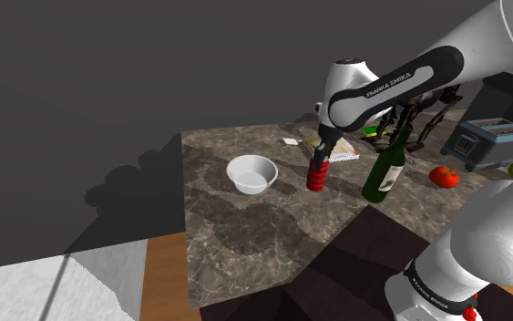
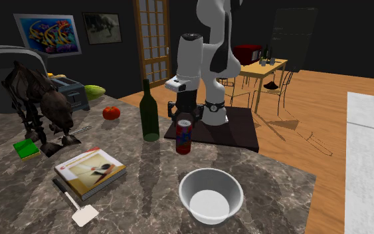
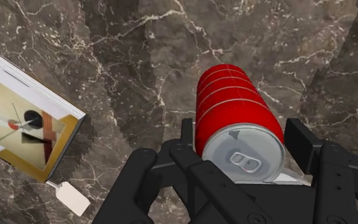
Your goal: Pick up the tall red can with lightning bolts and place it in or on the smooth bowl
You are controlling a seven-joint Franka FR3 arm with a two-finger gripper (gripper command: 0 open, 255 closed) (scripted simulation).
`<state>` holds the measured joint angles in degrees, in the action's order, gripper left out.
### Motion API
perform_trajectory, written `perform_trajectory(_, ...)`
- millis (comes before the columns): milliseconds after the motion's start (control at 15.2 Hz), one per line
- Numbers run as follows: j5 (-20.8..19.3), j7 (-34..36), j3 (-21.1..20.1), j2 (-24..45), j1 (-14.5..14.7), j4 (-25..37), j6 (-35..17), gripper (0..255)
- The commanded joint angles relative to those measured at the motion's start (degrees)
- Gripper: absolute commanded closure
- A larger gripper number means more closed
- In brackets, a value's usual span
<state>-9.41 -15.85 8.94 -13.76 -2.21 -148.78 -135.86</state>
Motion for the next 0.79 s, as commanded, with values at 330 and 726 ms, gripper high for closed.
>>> perform_trajectory(330,0.3,-0.5,-0.3,-3.7,0.1,2.5,6.2,255)
perform_trajectory(726,0.5,-0.8,-0.5,-6.4,0.1,5.1,11.5,255)
